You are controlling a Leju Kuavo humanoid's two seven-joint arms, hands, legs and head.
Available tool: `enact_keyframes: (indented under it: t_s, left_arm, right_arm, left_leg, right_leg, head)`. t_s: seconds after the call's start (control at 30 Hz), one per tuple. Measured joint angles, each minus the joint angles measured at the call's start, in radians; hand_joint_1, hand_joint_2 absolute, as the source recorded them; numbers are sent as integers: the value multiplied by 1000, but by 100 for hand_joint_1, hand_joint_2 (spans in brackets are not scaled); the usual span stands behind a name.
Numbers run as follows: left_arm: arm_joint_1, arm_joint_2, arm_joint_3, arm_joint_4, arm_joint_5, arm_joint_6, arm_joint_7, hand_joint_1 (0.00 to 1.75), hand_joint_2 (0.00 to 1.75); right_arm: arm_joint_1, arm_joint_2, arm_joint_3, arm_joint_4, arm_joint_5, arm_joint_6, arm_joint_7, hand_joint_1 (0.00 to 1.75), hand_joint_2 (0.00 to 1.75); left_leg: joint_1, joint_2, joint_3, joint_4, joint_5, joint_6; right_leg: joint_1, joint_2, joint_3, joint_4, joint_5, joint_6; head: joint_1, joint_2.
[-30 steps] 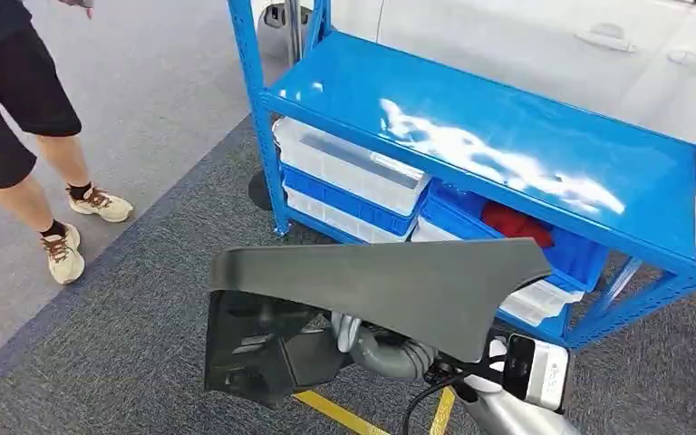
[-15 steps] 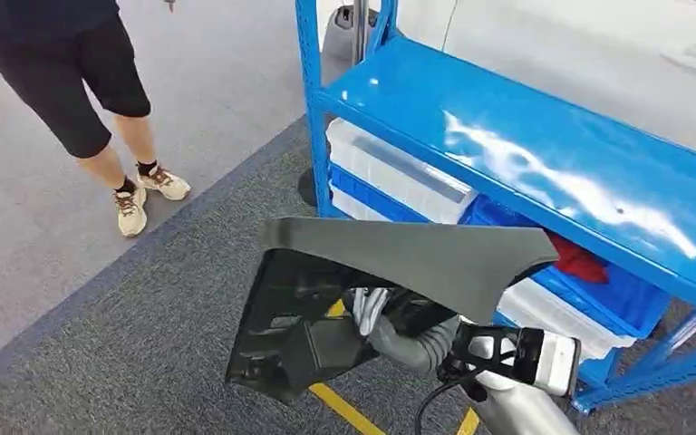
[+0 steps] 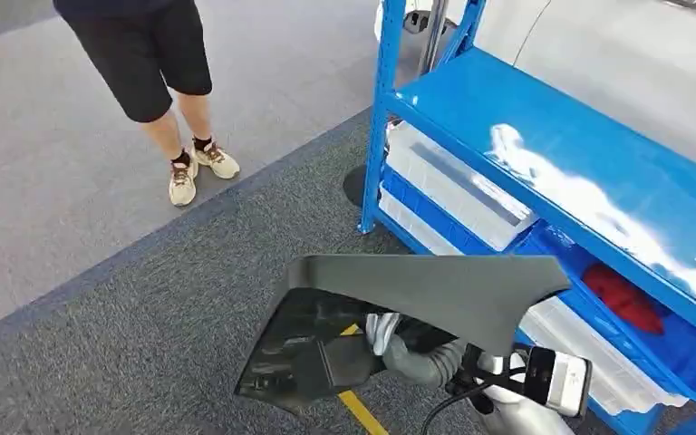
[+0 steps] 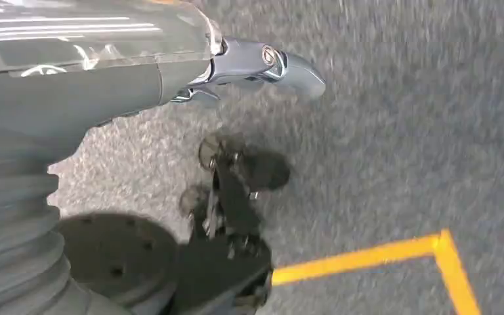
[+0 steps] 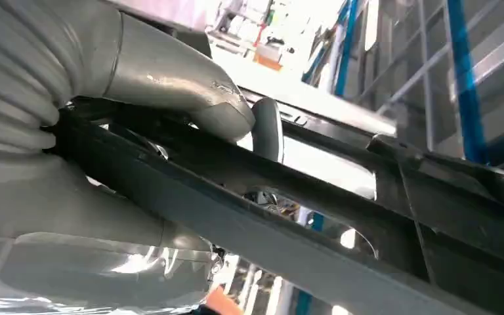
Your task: Take the parts from the cabinet and place them on the table.
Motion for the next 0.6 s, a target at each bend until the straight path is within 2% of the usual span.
enact_keyframes:
  t_s: [0.03, 0.07, 0.1, 0.13, 0.17, 0.2, 0.23, 0.27, 0.3, 0.33, 0.37, 0.4, 0.43, 0.47, 0.5, 0.53, 0.57, 0.6]
  left_arm:
    - [-3, 2, 0, 0, 0, 2, 1, 0, 175]
    - [-5, 4, -2, 0, 0, 3, 2, 0, 175]
    - [-6, 9, -3, 0, 0, 6, 4, 0, 175]
    - [-5, 13, -6, 0, 0, 6, 4, 0, 175]
    - [-5, 16, -8, 0, 0, 6, 6, 0, 175]
    - [-5, 18, -10, 0, 0, 6, 7, 0, 175]
    - [-5, 20, -13, 0, 0, 6, 9, 0, 175]
    - [-6, 22, -15, 0, 0, 8, 12, 0, 175]
    - [-7, 28, -15, 0, 0, 11, 15, 0, 175]
    - [-6, 33, -15, 0, 1, 14, 16, 0, 175]
    - [-2, 39, -15, 2, 1, 16, 16, 0, 175]
    - [2, 44, -15, 5, 2, 21, 13, 0, 175]
    - [4, 52, -14, 8, 2, 22, 9, 0, 175]
    - [6, 58, -11, 9, 2, 25, 3, 0, 175]
    - [5, 64, -6, 10, 2, 30, 0, 0, 175]
    - [2, 75, 3, 10, 2, 37, -3, 0, 175]
    - [1, 83, 13, 10, 2, 43, -4, 0, 175]
    - [3, 92, 23, 14, 2, 52, -5, 0, 175]
  right_arm:
    - [3, 0, -5, 0, -1, 8, 0, 175, 175]
    - [7, 0, -9, 0, -3, 13, 0, 175, 175]
    - [10, 0, -12, 0, -6, 13, 0, 175, 175]
    - [11, 0, -15, 0, -10, 11, 0, 175, 175]
    - [12, 0, -20, 0, -17, 7, 0, 175, 175]
    - [14, 1, -23, -1, -21, 6, 0, 175, 175]
    - [17, 1, -27, -3, -23, 7, 0, 175, 175]
    - [19, 1, -30, -3, -23, 12, 0, 175, 175]
    - [21, 1, -32, -5, -24, 20, 0, 175, 175]
    - [24, 2, -32, -5, -24, 27, 0, 175, 175]
    - [24, 5, -34, -5, -25, 31, 0, 175, 175]
    - [24, 9, -35, -5, -26, 37, 0, 175, 175]
    - [23, 15, -37, -5, -29, 42, 0, 175, 175]
    - [24, 19, -38, -5, -31, 43, 0, 175, 175]
    - [24, 23, -40, -6, -35, 45, 0, 175, 175]
    - [27, 24, -42, -5, -38, 45, 0, 175, 175]
    - [30, 24, -43, -5, -40, 48, 0, 175, 175]
    - [32, 26, -45, -4, -42, 56, 0, 175, 175]
  left_leg:
    - [0, -10, -1, 0, 1, 1]
    - [-1, -21, -3, 0, 1, 2]
    - [-1, -34, -3, 2, 1, 2]
    - [-1, -46, -3, 3, 1, 1]
    - [0, -59, -3, 5, 1, 1]
    - [0, -73, -3, 7, 1, -1]
    - [0, -86, -3, 12, -1, -4]
    - [-2, -96, -9, 17, -2, -11]
    - [-3, -110, -17, 23, -2, -18]
    - [2, -116, -21, 20, 2, -26]
    - [3, -128, -24, 16, 5, -34]
    - [5, -139, -25, 14, 8, -43]
    - [9, -132, -29, 22, 1, -46]
    - [1, -73, -41, 55, -23, -49]
    - [2, -42, -71, 118, -59, -52]
    - [3, -24, -109, 200, -98, -54]
    - [3, -15, -143, 274, -128, -56]
    - [4, -12, -166, 325, -139, -58]
  right_leg:
    - [-1, 14, -42, 87, -39, 2]
    - [-1, 18, -79, 159, -63, 3]
    - [-1, 20, -100, 197, -66, 3]
    - [-2, 20, -98, 186, -45, 3]
    - [-5, 21, -77, 136, -7, 2]
    - [-8, 29, -39, 52, 43, 0]
    - [-13, 57, 1, -36, 87, -1]
    - [-16, 109, 20, -81, 83, -4]
    - [-17, 106, 22, -93, 82, -4]
    - [-13, 97, 18, -90, 83, -7]
    - [-8, 89, 18, -89, 82, -14]
    - [-10, 76, 20, -94, 86, -22]
    - [-17, 61, 25, -105, 92, -31]
    - [-13, 50, 30, -109, 92, -38]
    - [-9, 37, 30, -109, 91, -45]
    - [-4, 22, 31, -108, 90, -47]
    - [-1, 6, 31, -108, 88, -49]
    - [2, -9, 30, -107, 87, -52]
  head:
    - [0, 0]
    - [0, 0]
    - [0, 0]
    - [0, 0]
    - [0, 0]
    - [0, 0]
    - [0, 0]
    - [0, 0]
    - [0, 0]
    - [0, 0]
    - [0, 0]
    - [0, 0]
    - [0, 0]
    - [0, 0]
    - [0, 0]
    - [0, 0]
    - [0, 0]
    - [0, 0]
